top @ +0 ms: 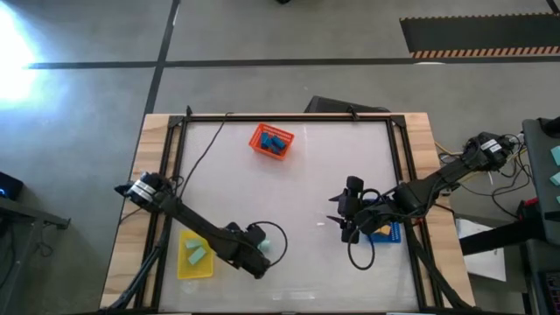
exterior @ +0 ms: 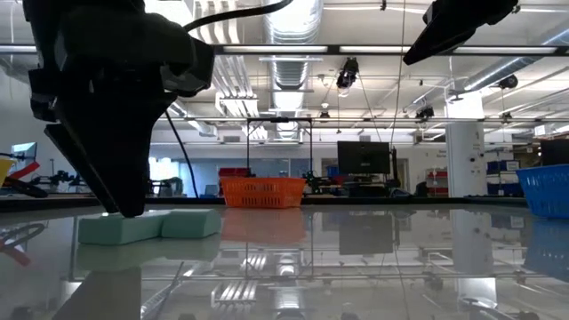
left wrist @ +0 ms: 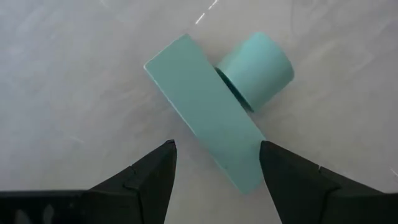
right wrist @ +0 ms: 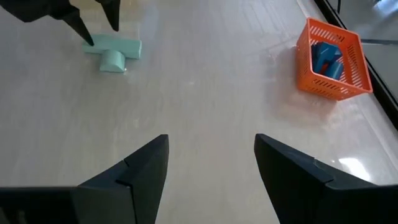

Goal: Sort & place blocks by color
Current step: Put the green block into the yellow bin

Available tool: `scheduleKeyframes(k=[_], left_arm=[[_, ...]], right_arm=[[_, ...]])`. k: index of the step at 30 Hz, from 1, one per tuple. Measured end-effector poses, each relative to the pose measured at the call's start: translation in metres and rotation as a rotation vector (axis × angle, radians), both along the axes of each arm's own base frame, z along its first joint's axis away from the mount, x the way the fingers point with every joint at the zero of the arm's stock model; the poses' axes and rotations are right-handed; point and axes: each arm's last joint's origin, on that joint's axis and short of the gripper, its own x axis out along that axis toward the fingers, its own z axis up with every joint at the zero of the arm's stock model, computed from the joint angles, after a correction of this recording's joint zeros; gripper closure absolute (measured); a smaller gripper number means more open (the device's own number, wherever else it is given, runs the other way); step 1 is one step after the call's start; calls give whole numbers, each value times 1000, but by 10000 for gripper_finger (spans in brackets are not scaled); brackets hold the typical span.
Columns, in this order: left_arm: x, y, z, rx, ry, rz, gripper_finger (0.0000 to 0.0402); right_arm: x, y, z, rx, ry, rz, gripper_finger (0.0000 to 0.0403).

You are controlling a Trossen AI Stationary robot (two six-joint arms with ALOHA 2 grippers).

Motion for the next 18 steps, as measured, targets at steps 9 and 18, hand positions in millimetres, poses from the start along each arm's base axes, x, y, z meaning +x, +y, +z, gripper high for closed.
scheduleKeyframes(k=[9,18], left_arm=[[-10,16,13,74,80,-18,187],[-13,3,24,106,-15,-367,187]], right_arm=[[0,0,0,3,-1,-1,174],[2,1,-5,24,-32,-5,174]])
